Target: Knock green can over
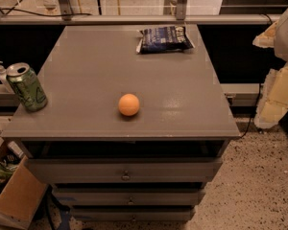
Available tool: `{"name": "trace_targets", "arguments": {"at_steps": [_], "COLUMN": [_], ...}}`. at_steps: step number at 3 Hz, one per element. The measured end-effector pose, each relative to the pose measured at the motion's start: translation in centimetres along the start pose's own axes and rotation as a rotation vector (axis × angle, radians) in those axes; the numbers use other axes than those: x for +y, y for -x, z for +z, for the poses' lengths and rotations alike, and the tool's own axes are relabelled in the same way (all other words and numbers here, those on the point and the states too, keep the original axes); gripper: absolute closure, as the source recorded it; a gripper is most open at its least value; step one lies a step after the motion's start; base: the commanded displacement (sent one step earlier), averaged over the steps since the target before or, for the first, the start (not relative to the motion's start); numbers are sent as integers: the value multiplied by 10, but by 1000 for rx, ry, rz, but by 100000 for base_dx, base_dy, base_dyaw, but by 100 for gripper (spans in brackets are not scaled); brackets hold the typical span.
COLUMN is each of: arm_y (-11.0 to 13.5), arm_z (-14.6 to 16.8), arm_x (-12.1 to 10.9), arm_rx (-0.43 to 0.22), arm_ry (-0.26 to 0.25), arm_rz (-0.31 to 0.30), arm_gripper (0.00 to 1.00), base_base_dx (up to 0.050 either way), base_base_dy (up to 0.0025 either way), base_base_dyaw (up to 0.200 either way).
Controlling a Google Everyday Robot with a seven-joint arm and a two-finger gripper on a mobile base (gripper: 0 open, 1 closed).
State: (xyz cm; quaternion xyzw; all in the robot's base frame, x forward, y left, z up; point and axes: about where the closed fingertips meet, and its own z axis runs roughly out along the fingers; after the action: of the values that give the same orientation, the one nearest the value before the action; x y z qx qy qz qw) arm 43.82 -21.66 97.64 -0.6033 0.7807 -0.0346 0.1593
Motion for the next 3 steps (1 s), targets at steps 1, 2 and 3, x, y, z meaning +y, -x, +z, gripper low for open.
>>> {"name": "trace_targets", "arguments": {"at_steps": [1,2,3], "arm_y": [0,0,16], "arm_z": [0,0,15], "arm_x": [0,0,5], "arm_rx": [0,0,-89], "arm_ry": [0,0,33], "arm_rz": [0,0,6], "arm_gripper": [0,0,0], "base_base_dx": [10000,0,0], "base_base_dy": [1,0,0], "base_base_dyaw": [-1,0,0]}}
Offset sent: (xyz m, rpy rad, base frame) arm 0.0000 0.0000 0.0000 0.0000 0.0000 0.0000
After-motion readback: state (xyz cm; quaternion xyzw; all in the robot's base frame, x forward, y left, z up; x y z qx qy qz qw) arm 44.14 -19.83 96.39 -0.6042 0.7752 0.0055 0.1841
